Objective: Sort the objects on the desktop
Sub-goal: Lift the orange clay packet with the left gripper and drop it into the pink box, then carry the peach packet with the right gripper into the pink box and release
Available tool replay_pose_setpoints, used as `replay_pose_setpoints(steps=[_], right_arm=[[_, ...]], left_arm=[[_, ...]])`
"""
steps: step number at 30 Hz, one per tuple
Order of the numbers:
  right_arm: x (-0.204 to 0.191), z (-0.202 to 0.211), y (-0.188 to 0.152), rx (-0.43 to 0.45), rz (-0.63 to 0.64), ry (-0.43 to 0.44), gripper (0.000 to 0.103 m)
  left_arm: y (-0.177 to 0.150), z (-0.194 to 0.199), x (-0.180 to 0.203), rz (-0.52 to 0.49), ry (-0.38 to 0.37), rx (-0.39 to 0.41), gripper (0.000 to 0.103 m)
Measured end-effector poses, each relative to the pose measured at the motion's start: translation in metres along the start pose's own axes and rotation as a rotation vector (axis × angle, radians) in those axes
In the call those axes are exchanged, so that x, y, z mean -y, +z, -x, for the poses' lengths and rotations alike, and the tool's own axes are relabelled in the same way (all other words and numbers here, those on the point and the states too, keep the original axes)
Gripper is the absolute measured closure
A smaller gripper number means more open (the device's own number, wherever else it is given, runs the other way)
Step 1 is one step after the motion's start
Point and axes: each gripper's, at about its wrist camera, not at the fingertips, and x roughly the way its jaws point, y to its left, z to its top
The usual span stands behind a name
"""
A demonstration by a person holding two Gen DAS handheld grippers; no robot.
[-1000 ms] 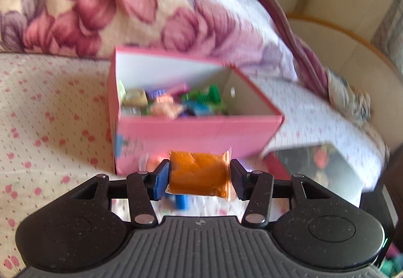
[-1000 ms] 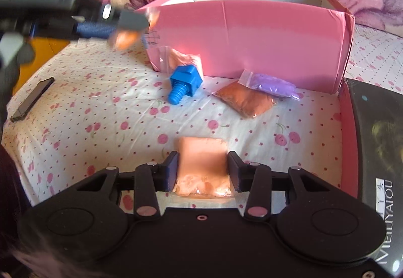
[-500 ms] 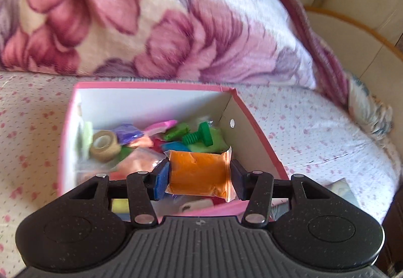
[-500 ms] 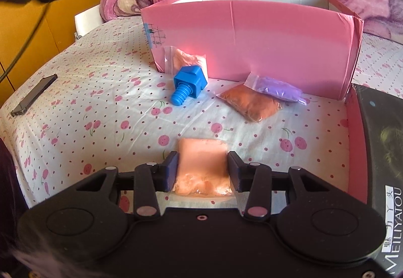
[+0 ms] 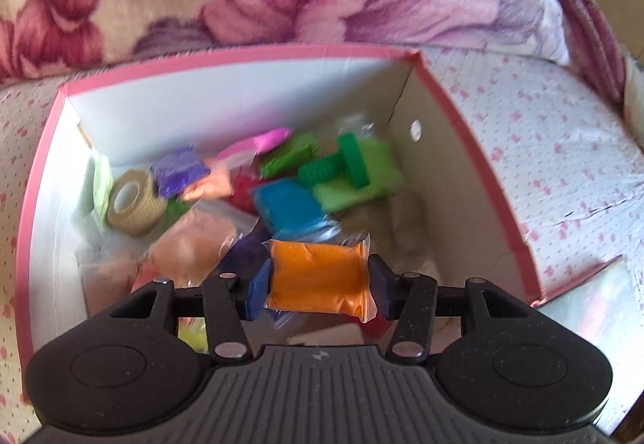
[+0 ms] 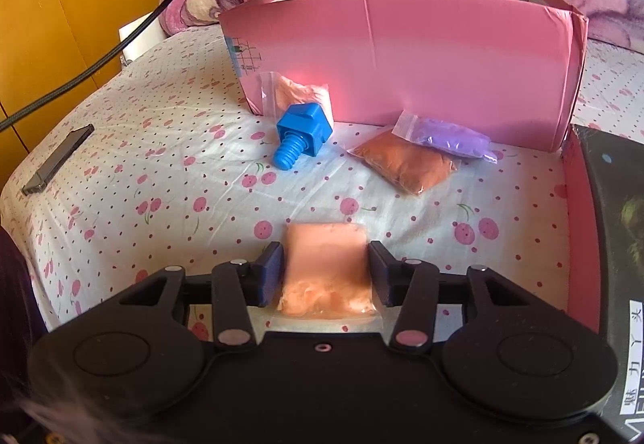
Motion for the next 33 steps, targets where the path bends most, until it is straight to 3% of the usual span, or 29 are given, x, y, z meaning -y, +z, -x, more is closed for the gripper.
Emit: replay_pose_setpoints(steps=[4,10,16,19,23,28,31,33], right_arm=[[0.001,0.0,0.0,0.001,-0.003,0.008,0.056],[0.001,0.0,-0.001,0.006,0.003,0.011,0.056],[0.004,0.004,-0.002,0.025,-0.005,0.013,0.061],[0.004,0.005,-0.002,0.029,-0.003,0.016,0.061],[0.005,0.008,-0.002,0.034,-0.015,0.018,0.062],[0.007,0.013,-0.004,0.03,-0.044,0.025,0.062],[0.008,0.015,-0.006,0.027,-0.066,0.025,0.062],[0.007,0.017,-0.005,0.019,-0.064,0.02,0.062]], left_arm=[[-0.002,-0.004,0.0,-0.014,0.032,-0.02,0.052],[-0.003,0.004,0.006,-0.067,0.062,-0.016,0.038],[-0.017,0.054,-0.003,-0.057,0.089,0.143,0.038],[-0.042,0.093,-0.019,-0.008,0.095,0.275,0.038],[-0.092,0.129,-0.045,0.075,0.116,0.352,0.038],[-0.153,0.129,-0.074,0.166,0.158,0.351,0.038],[-0.171,0.106,-0.09,0.213,0.181,0.307,0.038],[-0.18,0.095,-0.095,0.226,0.188,0.319,0.038]])
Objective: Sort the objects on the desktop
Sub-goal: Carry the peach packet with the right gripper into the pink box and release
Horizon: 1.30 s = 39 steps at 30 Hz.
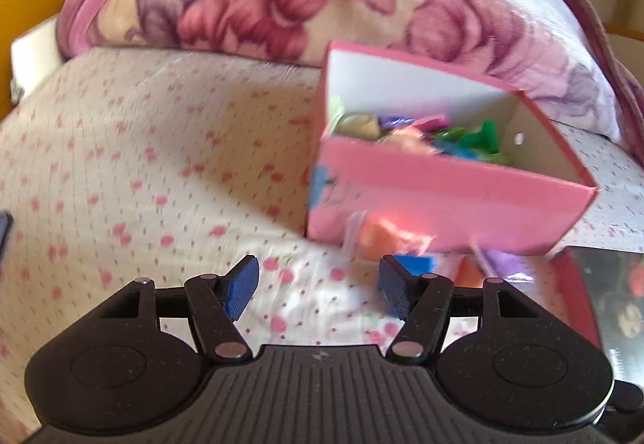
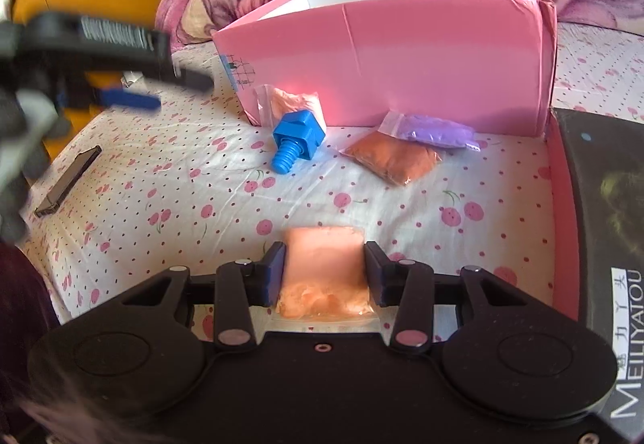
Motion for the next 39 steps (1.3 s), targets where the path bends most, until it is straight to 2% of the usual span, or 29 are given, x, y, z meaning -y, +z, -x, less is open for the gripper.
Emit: replay_pose_setpoints(steps=[3,5,7,11,16,20,22,28,33,39], right_arm=[[-0.001,0.004,0.004,-0.015,-0.016,0.005,0.062],[0.0,0.009,0.007,-0.018,-0.019,-0.009,0.062],[0.001,0.015,0.013,-0.013,-0.025,-0.025,0.062],[0.005,0.028,0.029,0.009,-0.052,-0.045,0.062],[0.008,0.04,0.057,0.032,-0.08,-0.044,0.062],[0.014,0.042,0.086,0.035,-0.088,-0.03,0.062],[0.016,0.042,0.102,0.042,-0.091,-0.03,0.062],[0.023,0.025,0.15,0.022,-0.056,-0.059,0.062],[0.046,0.006,0.188,-0.013,-0.099,-0.094,0.062],[0.069,-0.03,0.219,-0.111,-0.106,-0.165,0.062]], left_arm=[[-0.014,-0.011,0.001,-0.049,-0.001,0.023,0.038],[-0.021,-0.019,0.003,-0.071,0.0,-0.005,0.038],[-0.022,-0.023,0.001,-0.057,-0.007,-0.033,0.038],[-0.017,-0.025,0.0,-0.045,-0.031,-0.041,0.038],[-0.016,-0.035,0.004,-0.085,-0.094,-0.134,0.038],[-0.019,-0.039,0.012,-0.147,-0.087,-0.154,0.038],[-0.02,-0.04,0.011,-0.138,-0.097,-0.163,0.038],[-0.019,-0.042,0.008,-0.122,-0.126,-0.175,0.037],[-0.015,-0.043,0.005,-0.096,-0.144,-0.179,0.035],[-0.013,-0.044,0.002,-0.074,-0.159,-0.18,0.034]])
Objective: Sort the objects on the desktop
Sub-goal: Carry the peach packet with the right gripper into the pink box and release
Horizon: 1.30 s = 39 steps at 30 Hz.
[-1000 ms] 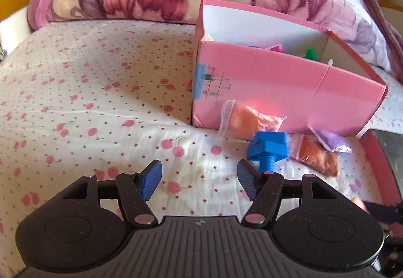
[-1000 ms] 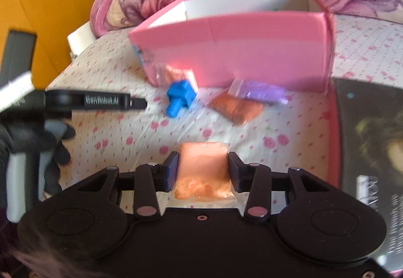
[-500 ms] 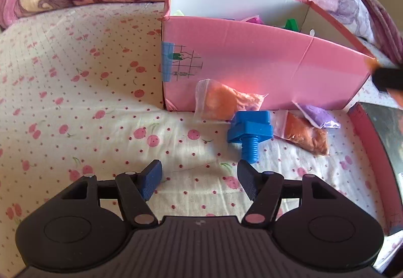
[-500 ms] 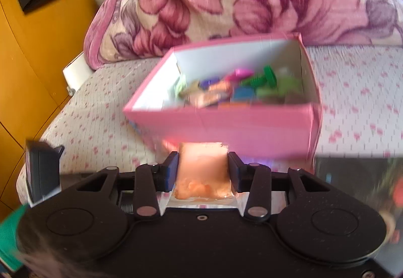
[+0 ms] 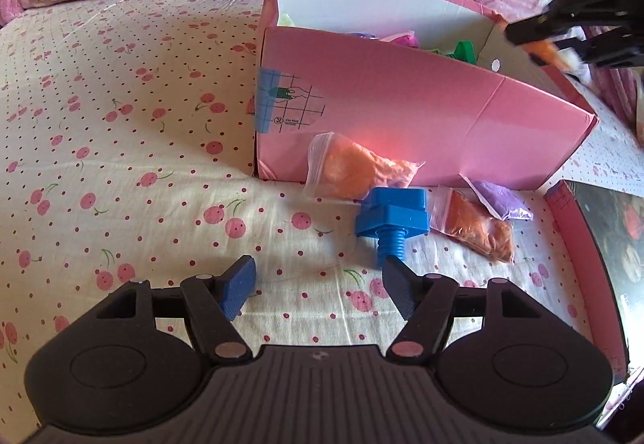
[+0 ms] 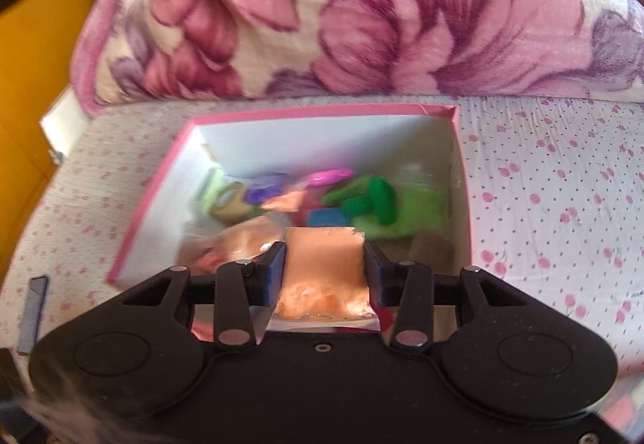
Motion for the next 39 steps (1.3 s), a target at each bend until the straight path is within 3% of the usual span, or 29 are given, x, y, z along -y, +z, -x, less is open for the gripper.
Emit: replay_pose_setpoints(steps=[7,14,16,18,21,31,39], right_arm=[[0.005,-0.039,0.011,-0.103,0.028,-0.076,0.062],[0.008,-0.053,0.015,-0.13,0.064,-0.138,0.061],[0.006,-0.053,0.016,-0.133,0.08,-0.153,0.057],[0.006,-0.053,0.016,-0.13,0.092,-0.164,0.043],[0.005,-0.05,0.016,-0.123,0.1,-0.176,0.041],[0.01,-0.001,0.003,-0.023,0.018,-0.097,0.027],[0.033,0.062,-0.045,0.033,-0.132,-0.013,0.019]], left_arm=[[0.002,-0.001,-0.004,0.015,-0.014,-0.001,0.034],[0.002,-0.002,-0.004,0.017,-0.016,0.0,0.034],[0.002,-0.002,-0.004,0.015,-0.015,0.0,0.034],[0.002,-0.002,-0.003,0.015,-0.014,0.001,0.034],[0.002,-0.002,-0.006,0.005,-0.019,-0.002,0.034],[0.003,-0.002,-0.006,0.013,-0.02,-0.003,0.034],[0.0,-0.003,-0.005,0.006,-0.014,-0.003,0.03]])
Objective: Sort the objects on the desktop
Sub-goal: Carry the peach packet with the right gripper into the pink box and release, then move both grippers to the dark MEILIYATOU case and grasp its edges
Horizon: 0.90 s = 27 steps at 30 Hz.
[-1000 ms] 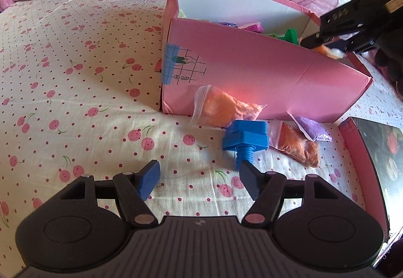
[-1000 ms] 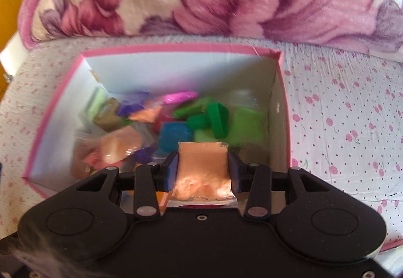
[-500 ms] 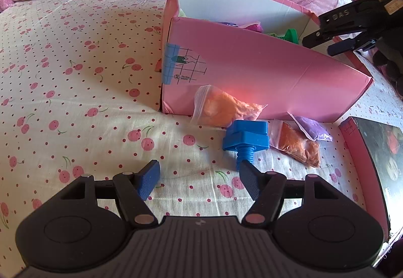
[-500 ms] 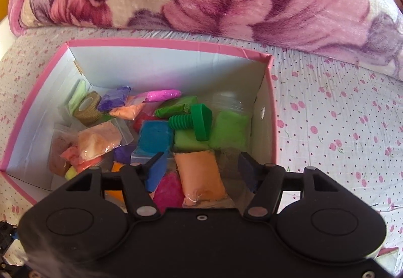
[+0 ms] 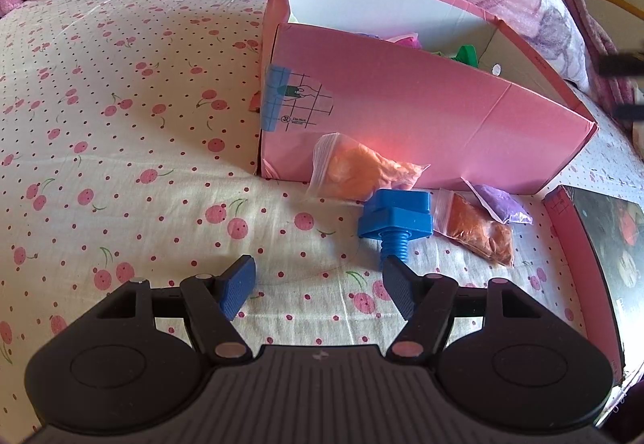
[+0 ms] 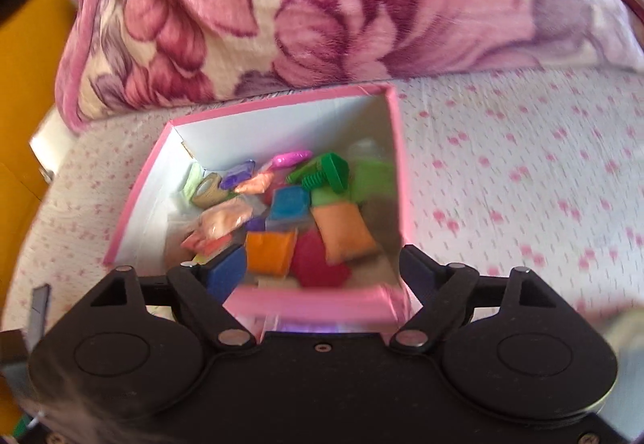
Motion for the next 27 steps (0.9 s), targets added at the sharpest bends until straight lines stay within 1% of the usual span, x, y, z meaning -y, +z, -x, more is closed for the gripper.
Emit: replay_pose_setpoints(steps=[2,7,13,21,27], right_arm=[[0.012,0.015,-0.014,0.001,-0.039,0.0,0.017],[0.035,0.051,-0.05,-0.015,-0.06,-0.016,0.015],[0.062,0.089,-0.087,0.002,-0.111,-0.029,0.011],[0.106,0.122,-0.124,0.017,-0.193,-0.075,0.011],[0.139,0.139,-0.141,0.038,-0.242,-0.108,0.01]], left_arm=[[0.0,0.0,0.001,-0.003,-0.001,-0.002,0.026],[-0.002,0.001,0.007,-0.03,0.025,-0.002,0.025],[-0.007,0.004,0.017,-0.076,0.06,-0.004,0.025],[-0.016,0.006,0.03,-0.133,0.094,0.001,0.025],[-0.026,0.013,0.039,-0.162,0.115,0.0,0.025]])
